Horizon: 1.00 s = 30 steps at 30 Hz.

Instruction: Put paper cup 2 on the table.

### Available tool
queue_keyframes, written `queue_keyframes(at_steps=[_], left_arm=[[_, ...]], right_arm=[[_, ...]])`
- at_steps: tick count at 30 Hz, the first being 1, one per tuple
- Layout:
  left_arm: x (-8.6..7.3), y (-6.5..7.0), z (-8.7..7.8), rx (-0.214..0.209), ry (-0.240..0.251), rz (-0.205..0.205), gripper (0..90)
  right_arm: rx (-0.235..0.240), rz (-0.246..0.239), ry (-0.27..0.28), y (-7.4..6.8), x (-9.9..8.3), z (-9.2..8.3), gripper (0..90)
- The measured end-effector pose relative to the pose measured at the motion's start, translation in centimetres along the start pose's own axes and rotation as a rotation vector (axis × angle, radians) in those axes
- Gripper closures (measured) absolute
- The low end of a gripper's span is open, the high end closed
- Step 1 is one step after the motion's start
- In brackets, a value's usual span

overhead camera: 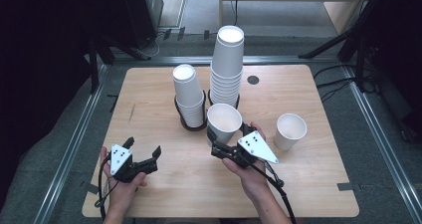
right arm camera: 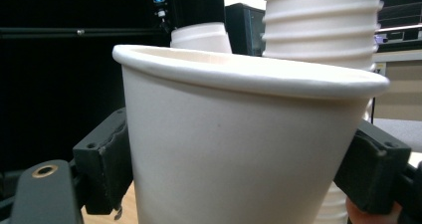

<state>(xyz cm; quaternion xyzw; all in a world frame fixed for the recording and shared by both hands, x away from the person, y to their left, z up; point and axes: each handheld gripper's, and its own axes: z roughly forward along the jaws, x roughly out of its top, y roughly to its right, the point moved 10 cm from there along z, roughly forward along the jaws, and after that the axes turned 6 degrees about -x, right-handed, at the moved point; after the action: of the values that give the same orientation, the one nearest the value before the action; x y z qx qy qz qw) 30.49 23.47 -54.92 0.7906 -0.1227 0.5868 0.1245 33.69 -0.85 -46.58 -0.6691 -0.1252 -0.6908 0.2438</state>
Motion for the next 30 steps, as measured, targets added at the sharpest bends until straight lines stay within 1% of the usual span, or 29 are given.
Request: queue_keyframes(at_steps=[1, 2, 3, 4, 6, 10, 11, 12, 14, 17, 19, 24, 26, 30], left_arm=[[0.0, -0.4, -0.1, 0.021, 0.0, 0.003, 1.9], [-0.1, -0.9, -0.1, 0.034, -0.005, -0.004, 1.9], [-0.4, -1.4, -0.1, 0.043, -0.011, -0.015, 1.9], [-0.7, -1.8, -0.1, 0.044, -0.02, -0.018, 1.9], [-1.2, -2.6, -0.2, 0.058, -0.035, -0.023, 1.9], [-1.7, -3.7, -0.2, 0.047, -0.031, -0.057, 1.9], [-1.7, -3.8, -0.3, 0.038, -0.025, -0.059, 1.9], [-1.7, -3.9, -0.4, 0.04, -0.019, -0.057, 1.9], [-1.8, -3.9, -0.5, 0.033, -0.013, -0.039, 1.9], [-2.2, -4.1, -0.5, 0.033, -0.022, -0.037, 1.9], [-2.5, -4.3, -0.4, 0.04, -0.027, -0.044, 1.9], [-2.5, -4.9, -0.4, 0.04, -0.013, -0.086, 1.9], [-2.5, -5.0, -0.4, 0.044, -0.012, -0.089, 1.9], [-2.6, -4.9, -0.4, 0.043, -0.017, -0.079, 1.9]], right_arm=[[0.0, -0.001, -0.004, 0.0, -0.3, 0.0, 15.2], [0.003, 0.001, -0.009, 0.0, -0.7, 0.1, 15.2], [0.002, -0.005, -0.014, 0.0, -1.0, 0.1, 15.2], [0.003, -0.009, -0.022, -0.1, -1.5, 0.2, 15.2], [0.001, -0.012, -0.031, 0.0, -2.3, 0.4, 15.1], [-0.002, -0.009, -0.041, 0.4, -3.6, 0.5, 15.1], [-0.001, -0.01, -0.04, 0.4, -3.9, 0.5, 15.2], [-0.003, -0.018, -0.037, 0.5, -4.3, 0.6, 15.2], [-0.002, -0.022, -0.037, 0.5, -4.9, 0.7, 15.3], [0.0, -0.027, -0.041, 0.3, -5.9, 0.9, 15.3], [0.002, -0.029, -0.049, 0.1, -6.5, 1.1, 15.3], [0.001, -0.051, -0.058, -0.4, -7.0, 1.5, 15.3], [-0.005, -0.062, -0.066, -0.3, -7.2, 1.6, 15.3], [-0.02, -0.077, -0.068, 0.1, -7.4, 1.9, 15.3]])
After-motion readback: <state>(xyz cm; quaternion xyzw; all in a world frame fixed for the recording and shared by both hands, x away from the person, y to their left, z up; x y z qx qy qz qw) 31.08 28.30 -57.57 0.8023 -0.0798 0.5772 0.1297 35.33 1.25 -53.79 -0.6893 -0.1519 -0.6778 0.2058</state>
